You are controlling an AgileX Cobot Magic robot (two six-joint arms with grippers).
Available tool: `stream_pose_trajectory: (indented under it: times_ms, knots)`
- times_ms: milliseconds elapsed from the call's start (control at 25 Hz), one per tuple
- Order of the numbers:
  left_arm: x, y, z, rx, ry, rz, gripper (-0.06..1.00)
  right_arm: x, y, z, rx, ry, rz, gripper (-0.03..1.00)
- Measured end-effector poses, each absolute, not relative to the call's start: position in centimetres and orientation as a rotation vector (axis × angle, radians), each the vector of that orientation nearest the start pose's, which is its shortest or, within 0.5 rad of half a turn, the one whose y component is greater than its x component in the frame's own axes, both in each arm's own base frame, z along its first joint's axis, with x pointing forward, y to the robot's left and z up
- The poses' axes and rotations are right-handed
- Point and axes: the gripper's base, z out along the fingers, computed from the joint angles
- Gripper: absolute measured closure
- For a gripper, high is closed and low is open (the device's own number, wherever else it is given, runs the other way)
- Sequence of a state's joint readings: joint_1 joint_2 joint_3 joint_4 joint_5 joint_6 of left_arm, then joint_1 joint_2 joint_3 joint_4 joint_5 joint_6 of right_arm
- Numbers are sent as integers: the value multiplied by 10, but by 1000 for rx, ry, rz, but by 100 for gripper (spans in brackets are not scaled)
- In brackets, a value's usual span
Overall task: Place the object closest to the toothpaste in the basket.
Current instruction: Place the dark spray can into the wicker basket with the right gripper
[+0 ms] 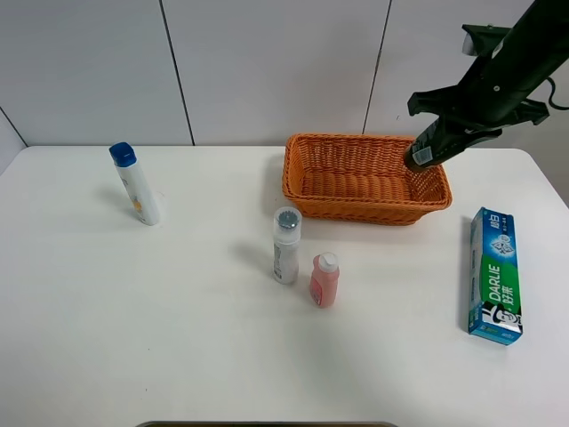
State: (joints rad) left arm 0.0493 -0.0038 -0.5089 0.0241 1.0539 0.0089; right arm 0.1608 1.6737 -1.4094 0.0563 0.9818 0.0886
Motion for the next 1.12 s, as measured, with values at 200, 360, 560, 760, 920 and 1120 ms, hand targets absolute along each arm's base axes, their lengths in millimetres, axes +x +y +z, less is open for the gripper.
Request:
stream_pose_trajectory:
  times_ms: [200,360,560,760,920,1120]
  knots:
    - [-6,2,280,-42,2025,65,0,374,65,269,-66,2679,146,71]
    - [-6,2,280,-42,2025,65,0,391,67,249,-63,2646,146,71]
    - [-6,2,280,-42,2025,65,0,405,69,223,-59,2642,143,71]
    - [-6,2,280,-42,2025,65,0,415,70,206,-55,2626,142,71]
    - [-6,2,280,-42,2025,65,0,420,71,197,-53,2615,142,71]
    - [-6,2,280,-42,2025,65,0,422,71,184,-54,2644,137,71]
